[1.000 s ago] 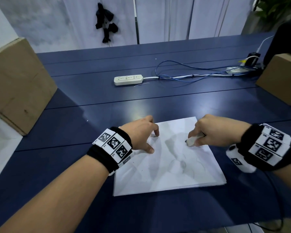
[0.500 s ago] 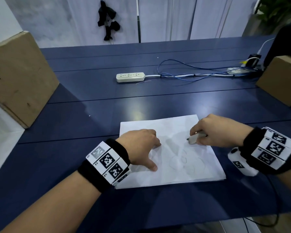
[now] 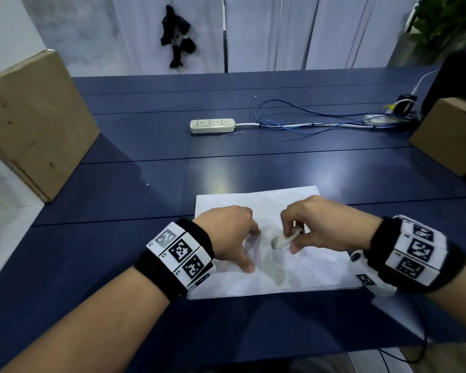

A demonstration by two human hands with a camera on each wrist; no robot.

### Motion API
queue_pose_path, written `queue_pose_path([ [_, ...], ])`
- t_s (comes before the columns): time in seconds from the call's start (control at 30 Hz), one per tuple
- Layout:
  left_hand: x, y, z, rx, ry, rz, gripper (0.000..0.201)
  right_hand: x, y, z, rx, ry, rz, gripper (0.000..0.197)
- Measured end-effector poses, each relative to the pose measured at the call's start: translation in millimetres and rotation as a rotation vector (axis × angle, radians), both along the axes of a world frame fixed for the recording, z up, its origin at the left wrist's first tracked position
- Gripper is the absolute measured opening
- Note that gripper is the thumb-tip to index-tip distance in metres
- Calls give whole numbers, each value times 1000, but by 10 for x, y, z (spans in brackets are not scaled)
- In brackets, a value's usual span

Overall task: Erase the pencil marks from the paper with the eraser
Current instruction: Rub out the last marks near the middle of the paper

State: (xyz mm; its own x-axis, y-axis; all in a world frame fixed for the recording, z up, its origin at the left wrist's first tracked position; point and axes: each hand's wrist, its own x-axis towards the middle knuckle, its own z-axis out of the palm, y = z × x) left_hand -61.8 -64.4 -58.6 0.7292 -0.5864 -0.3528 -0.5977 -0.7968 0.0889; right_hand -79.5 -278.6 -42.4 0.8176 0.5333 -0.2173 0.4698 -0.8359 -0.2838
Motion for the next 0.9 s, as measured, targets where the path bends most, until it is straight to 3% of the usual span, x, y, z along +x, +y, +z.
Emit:
queue_pose_path([
  [0.13, -9, -9, 24, 4, -1, -2, 69, 20, -3, -38, -16, -51, 47, 18],
  [0.27, 3, 3, 16, -8, -1, 4, 66, -144, -60, -72, -7, -40, 134, 29],
  [0.4, 10, 5, -3, 4, -14, 3, 60, -362, 9, -3, -48, 123, 275, 25],
  [0.6, 9, 5, 10, 7, -23, -18, 71, 46, 13, -54, -77, -107, 106, 19],
  [0.7, 13, 5, 10, 3, -22, -8, 67, -58, 3, -62, 8, -20, 221, 8],
  [0.8, 18, 6, 0, 14, -25, -1, 62, -297, 29, -68, -20, 98, 336, 12],
  [0.9, 23, -5, 6, 16, -24, -11, 65, -122, 4, -94, 35, 0, 250, 9],
])
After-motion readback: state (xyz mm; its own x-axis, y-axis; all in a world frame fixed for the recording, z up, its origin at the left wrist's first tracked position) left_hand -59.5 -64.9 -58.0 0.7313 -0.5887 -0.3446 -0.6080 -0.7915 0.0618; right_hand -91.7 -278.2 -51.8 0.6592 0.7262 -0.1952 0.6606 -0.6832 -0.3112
